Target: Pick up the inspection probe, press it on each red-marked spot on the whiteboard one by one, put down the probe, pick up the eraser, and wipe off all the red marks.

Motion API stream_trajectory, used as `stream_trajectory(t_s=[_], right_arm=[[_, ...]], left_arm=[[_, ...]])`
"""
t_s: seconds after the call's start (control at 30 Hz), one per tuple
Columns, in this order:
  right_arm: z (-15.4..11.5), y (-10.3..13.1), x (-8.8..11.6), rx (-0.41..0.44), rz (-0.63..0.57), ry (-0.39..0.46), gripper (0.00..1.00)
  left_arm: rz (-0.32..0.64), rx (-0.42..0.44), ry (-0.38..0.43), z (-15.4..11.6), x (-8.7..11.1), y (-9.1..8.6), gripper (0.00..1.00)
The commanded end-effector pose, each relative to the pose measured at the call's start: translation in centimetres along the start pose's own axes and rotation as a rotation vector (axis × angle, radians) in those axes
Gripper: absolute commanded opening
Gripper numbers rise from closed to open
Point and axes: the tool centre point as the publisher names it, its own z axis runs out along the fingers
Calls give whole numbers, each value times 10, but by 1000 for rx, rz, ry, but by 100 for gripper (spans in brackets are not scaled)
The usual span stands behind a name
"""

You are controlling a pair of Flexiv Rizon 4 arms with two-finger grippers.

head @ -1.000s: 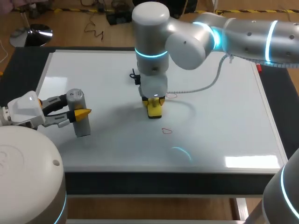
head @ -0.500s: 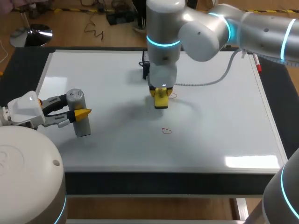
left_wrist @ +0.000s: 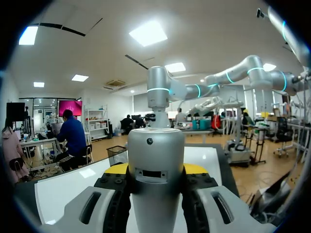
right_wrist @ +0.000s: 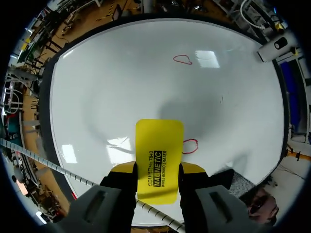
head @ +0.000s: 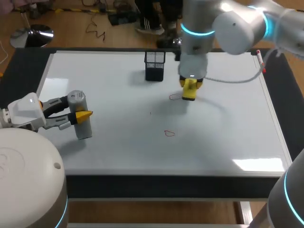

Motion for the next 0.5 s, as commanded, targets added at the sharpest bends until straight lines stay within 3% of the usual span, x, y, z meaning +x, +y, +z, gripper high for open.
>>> stream_trajectory(t_s=[0.03, 0.5], right_arm=[[-6, -9, 51, 6, 39, -19, 0], [13, -41, 153, -15, 286, 25, 0]], left_arm=[[2, 2, -1, 0, 0, 0, 0], [2, 2, -1, 0, 0, 0, 0]])
